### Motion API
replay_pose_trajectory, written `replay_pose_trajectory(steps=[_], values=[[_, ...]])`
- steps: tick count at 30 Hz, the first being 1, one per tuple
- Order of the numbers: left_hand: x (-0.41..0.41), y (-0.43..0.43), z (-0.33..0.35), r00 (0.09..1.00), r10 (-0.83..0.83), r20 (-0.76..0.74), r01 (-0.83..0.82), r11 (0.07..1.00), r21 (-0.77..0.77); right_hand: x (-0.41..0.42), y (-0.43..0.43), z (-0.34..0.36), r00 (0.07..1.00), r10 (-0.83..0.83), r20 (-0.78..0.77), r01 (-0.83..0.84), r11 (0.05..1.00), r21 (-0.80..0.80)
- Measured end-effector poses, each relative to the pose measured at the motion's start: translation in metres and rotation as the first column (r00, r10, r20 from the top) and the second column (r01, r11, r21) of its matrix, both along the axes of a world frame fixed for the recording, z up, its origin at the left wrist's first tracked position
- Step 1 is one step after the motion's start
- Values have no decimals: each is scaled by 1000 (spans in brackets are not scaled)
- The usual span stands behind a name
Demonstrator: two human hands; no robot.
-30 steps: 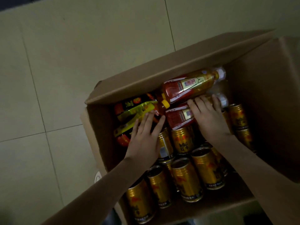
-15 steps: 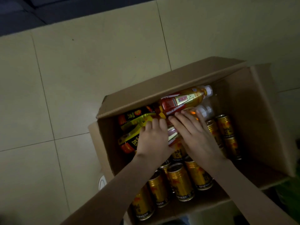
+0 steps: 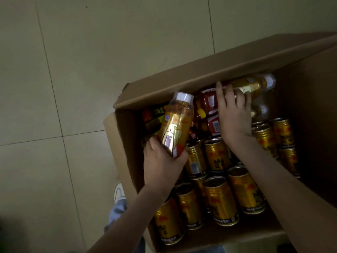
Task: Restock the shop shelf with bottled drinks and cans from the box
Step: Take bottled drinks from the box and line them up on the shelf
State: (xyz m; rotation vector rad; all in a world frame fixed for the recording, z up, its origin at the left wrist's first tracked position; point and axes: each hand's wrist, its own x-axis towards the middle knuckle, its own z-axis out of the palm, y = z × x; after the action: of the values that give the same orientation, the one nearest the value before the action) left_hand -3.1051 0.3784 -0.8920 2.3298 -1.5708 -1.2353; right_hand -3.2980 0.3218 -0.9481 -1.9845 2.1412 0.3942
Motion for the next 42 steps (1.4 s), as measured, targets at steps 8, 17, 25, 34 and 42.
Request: replay_pose_trajectory(steps=[8,17,25,34,42], values=[[7,-11,14,995,-101,-13,100,995,-25,-9,-15,2,993,117,-13,-115,991,73],[16,-42,165,996,-90,-16,90,994,68,-9,47,179,992,113,64,-120,986,120],[21,-60,432,975,-219,-41,216,974,-67,34,60,460,962,-13,271,36,996,-82],[30,-35,690,916,-395,-69,348,869,-350,65,139,724,997,64,44,-40,911,-411],[29,56,864,668,-723,-176,518,622,-588,94,290,902,905,-128,-405,-180,747,-640]])
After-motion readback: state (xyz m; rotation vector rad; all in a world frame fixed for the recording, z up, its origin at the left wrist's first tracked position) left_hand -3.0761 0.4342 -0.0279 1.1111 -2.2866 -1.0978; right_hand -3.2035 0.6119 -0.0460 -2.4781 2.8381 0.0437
